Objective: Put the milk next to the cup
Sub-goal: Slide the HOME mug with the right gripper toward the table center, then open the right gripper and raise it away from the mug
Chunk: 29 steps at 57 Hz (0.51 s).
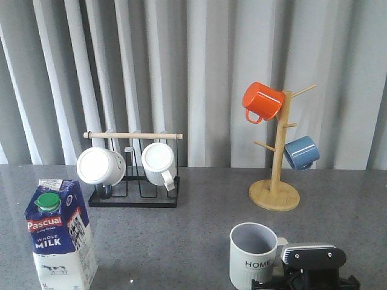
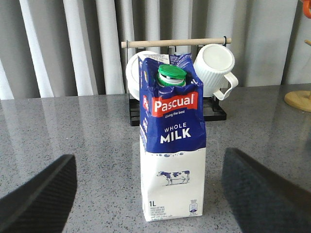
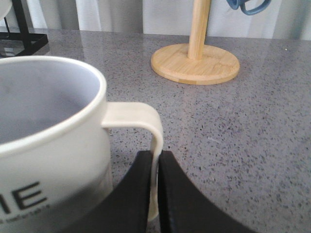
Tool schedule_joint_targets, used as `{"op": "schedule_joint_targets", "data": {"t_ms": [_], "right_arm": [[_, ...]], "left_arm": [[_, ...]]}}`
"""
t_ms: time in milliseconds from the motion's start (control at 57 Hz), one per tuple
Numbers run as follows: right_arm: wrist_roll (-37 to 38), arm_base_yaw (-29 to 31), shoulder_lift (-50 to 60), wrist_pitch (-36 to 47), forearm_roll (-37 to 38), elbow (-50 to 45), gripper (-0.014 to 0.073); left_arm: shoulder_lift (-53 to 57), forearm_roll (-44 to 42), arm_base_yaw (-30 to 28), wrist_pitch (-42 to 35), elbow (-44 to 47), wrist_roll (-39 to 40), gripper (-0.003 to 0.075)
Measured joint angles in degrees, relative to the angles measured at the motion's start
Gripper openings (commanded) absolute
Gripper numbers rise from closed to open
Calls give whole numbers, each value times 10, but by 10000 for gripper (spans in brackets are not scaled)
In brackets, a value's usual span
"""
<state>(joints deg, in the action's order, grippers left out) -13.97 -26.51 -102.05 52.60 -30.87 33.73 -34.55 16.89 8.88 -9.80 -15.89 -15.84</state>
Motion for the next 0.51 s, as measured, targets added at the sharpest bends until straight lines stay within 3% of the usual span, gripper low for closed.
{"op": "schedule_joint_targets", "data": {"t_ms": [509], "right_arm": [[-5,0,5,-49,27,0,267]], "left_arm": [[0,0,0,0,0,0,590]]}}
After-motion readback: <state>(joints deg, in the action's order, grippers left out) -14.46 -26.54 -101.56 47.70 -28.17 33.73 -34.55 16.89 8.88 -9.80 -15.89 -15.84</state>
